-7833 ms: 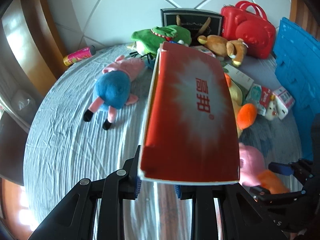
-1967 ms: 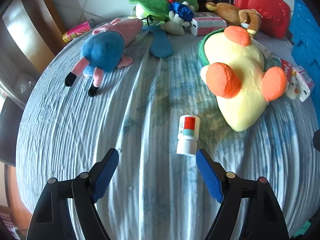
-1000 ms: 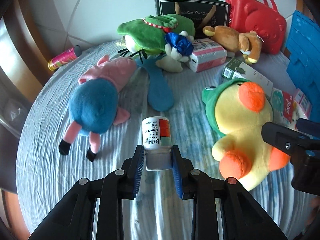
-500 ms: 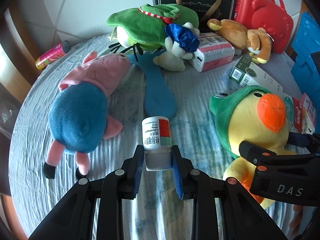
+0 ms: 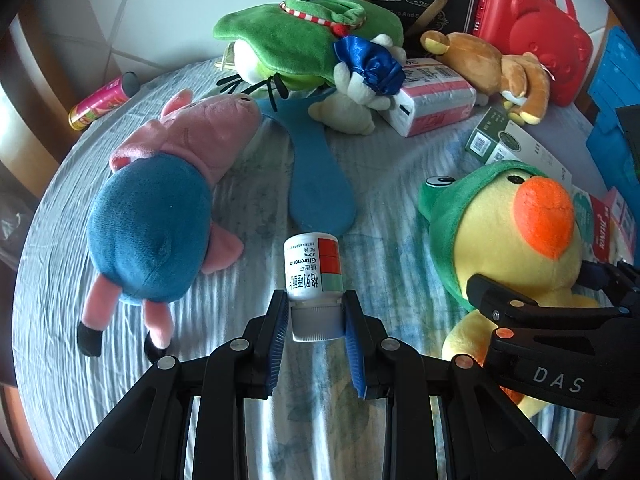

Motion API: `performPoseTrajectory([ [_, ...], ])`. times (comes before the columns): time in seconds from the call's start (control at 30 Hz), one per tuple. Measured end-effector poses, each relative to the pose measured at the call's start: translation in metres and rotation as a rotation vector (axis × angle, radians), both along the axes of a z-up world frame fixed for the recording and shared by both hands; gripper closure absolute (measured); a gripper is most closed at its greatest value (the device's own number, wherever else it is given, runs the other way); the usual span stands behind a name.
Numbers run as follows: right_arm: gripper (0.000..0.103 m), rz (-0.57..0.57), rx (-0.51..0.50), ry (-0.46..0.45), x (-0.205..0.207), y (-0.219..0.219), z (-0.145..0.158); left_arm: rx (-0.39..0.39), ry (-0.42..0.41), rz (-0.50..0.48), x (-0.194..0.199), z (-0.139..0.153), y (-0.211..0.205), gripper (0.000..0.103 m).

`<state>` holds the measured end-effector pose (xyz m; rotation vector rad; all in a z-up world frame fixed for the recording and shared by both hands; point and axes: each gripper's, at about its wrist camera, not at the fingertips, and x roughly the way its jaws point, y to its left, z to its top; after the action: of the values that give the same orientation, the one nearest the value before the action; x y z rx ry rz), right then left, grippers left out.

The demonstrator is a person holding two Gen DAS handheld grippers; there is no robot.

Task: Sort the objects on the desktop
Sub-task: 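Lift the pill bottle with the left tool while the right tool grasps the yellow duck plush, then carry the pill bottle and yellow duck plush over the blue bin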

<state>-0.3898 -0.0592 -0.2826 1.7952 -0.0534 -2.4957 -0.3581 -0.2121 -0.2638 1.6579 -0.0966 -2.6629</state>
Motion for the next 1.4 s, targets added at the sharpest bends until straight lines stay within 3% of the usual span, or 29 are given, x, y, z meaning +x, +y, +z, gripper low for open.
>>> performPoseTrajectory([
  [0.1,0.009,-0.001,-0.018,0.028,0.007,0.002,0.006,0.001,0.014,-0.003,0.002,0.005,0.002,0.076],
  [0.33,0.013,0.005,-0.042,0.067,0.023,0.006,0.025,-0.004,0.058,-0.015,0.013,0.024,0.009,0.076],
  [0.77,0.013,0.025,-0.055,0.284,0.078,0.017,0.119,0.029,0.213,-0.026,0.074,0.103,0.014,0.076],
  [1.13,0.013,-0.014,0.003,0.488,0.169,0.016,0.211,0.092,0.364,-0.087,0.138,0.170,0.010,0.076],
  [1.4,0.013,-0.087,0.031,0.606,0.218,0.041,0.265,0.111,0.452,-0.134,0.167,0.211,0.045,0.076],
])
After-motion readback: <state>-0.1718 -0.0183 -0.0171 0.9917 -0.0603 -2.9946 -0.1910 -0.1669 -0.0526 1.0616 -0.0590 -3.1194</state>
